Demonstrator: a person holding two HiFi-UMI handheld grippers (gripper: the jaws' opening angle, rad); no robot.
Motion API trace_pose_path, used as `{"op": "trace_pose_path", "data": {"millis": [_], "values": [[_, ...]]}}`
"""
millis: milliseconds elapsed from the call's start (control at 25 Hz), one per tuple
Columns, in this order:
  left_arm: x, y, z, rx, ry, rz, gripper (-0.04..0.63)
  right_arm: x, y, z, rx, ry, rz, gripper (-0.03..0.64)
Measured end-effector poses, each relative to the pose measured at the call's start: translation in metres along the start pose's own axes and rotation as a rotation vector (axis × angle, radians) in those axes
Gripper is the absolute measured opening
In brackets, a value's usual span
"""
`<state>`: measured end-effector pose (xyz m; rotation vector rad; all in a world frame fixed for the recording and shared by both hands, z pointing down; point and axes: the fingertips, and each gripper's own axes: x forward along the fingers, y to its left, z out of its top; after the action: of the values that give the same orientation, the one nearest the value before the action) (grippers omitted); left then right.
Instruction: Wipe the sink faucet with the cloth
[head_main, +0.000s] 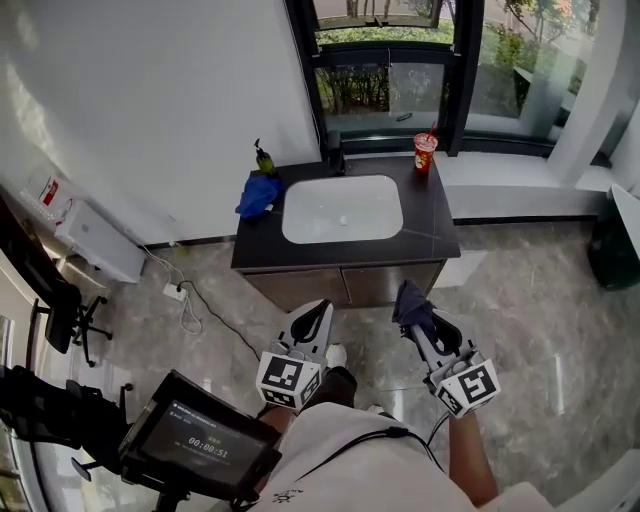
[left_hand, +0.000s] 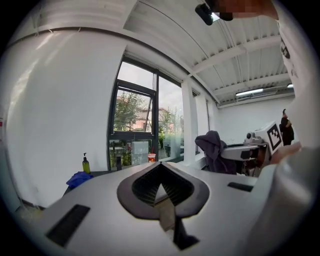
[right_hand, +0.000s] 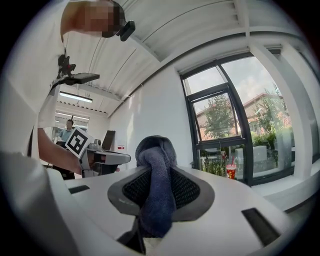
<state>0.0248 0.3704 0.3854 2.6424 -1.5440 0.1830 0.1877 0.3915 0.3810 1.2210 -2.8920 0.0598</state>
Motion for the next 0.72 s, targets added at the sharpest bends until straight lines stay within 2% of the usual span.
{"op": "trace_pose_path", "data": {"millis": [240,720], "values": [[-0.038,0.001,0.006,-0.001,-0.011,0.026,-0.006,-0.014,0.027,0.025,-0.03,-0.018,0.015,0.109],[-0.064,0.023,0.03,0.007,-0.061,-0.015,-0.006,0.004,0.064,0.045,-0.001,-0.047,-0.002,0.109]]}}
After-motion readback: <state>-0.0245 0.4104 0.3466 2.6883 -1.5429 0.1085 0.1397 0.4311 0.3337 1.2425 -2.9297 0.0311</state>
